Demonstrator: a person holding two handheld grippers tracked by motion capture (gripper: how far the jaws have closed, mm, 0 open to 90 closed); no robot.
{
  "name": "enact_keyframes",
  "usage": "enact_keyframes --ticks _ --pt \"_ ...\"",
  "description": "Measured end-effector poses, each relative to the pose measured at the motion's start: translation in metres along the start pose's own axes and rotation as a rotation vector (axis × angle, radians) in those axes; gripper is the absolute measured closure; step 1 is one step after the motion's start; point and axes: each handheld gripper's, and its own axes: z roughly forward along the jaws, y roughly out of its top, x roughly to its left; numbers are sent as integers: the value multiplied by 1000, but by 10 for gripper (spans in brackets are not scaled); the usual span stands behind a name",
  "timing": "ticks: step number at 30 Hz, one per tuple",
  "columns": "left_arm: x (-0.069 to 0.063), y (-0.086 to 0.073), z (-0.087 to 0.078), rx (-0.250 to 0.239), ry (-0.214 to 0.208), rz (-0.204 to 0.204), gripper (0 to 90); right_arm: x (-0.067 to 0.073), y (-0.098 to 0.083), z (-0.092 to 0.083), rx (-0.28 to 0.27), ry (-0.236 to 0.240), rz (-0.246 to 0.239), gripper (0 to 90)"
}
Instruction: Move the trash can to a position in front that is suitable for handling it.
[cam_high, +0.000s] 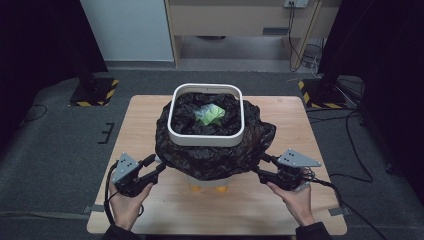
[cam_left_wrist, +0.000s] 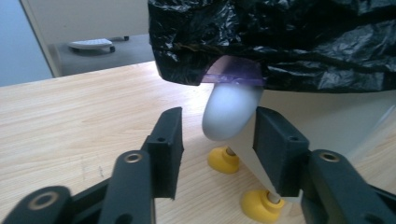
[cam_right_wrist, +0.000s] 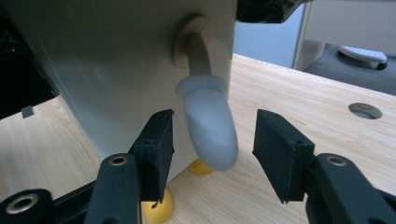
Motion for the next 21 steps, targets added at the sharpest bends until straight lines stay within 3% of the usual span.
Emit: enact_keyframes --ticks 6,12,21 --pt "-3 1 6 12 -9 9 616 0 -1 8 -6 6 -10 564" --pt "-2 1 10 9 -7 -1 631 7 3 11 4 -15 -81 650" --pt "2 0 15 -4 -15 -24 638 10 2 8 2 9 -56 665"
